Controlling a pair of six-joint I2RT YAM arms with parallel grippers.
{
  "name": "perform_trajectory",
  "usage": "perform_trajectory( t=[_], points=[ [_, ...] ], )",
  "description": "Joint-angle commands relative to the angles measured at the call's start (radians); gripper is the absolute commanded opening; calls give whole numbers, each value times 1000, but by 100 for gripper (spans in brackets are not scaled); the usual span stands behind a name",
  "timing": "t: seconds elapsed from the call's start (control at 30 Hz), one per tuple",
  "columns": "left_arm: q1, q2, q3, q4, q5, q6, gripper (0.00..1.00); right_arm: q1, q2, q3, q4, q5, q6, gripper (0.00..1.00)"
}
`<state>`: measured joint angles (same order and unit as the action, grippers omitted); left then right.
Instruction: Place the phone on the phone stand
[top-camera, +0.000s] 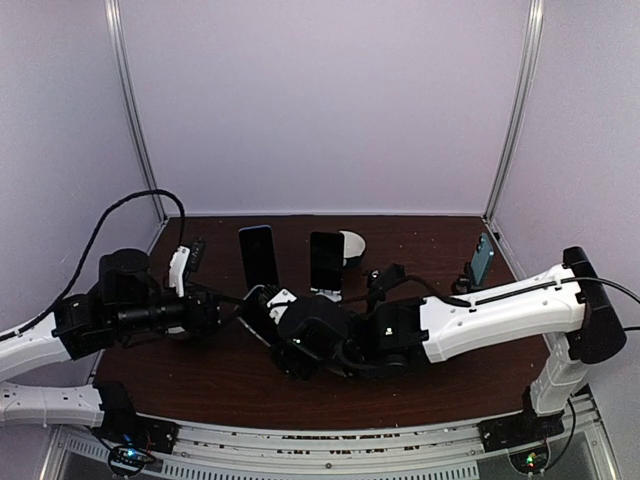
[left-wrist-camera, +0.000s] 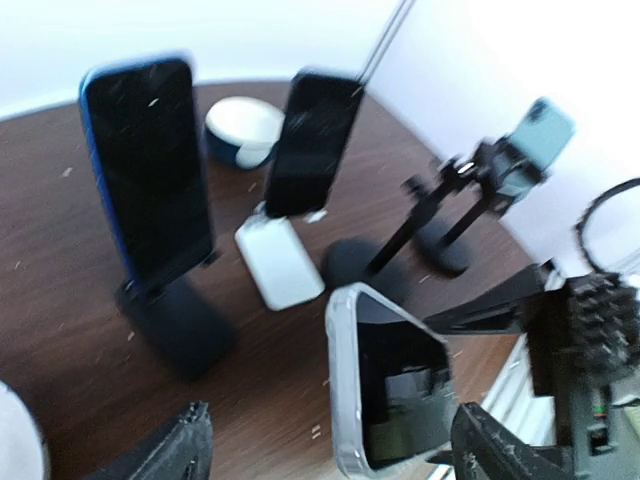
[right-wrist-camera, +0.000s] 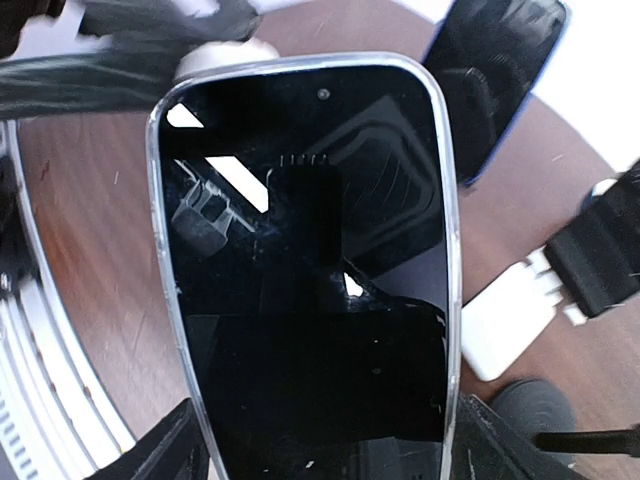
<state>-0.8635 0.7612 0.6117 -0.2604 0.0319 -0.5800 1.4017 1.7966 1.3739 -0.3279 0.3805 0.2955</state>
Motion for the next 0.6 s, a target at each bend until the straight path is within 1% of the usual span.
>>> perform_trajectory(
  t=[0.0,0.03,0.13,0.23,0.3,0.4,0.43,0.47,0.57],
  points=[
    [-5,-69,-9,181,34,-65,88,35,-104,-33,161,190,-19,48],
    [-5,-67,-6,187,37,-66,88,41,-115,-30,167,204,-24,48],
    [-5,-17,7,223,100,-67,83,60,-131,-12,179,239,-48,48],
    [-10,49,22,273,167,-70,72,73,-133,4,187,253,-75,48],
    [-16,68,35,300,179,-68,62,80,-136,6,189,261,-82,48],
    [-17,49,31,352,160,-72,30,87,-148,-3,206,264,-87,48],
    [-17,41,27,368,156,-71,25,90,-151,-5,210,267,-88,48],
    [-18,36,26,379,162,-68,22,92,-154,-7,212,272,-91,48],
    [-19,70,27,413,268,-79,13,93,-165,-21,224,298,-92,47]
  ],
)
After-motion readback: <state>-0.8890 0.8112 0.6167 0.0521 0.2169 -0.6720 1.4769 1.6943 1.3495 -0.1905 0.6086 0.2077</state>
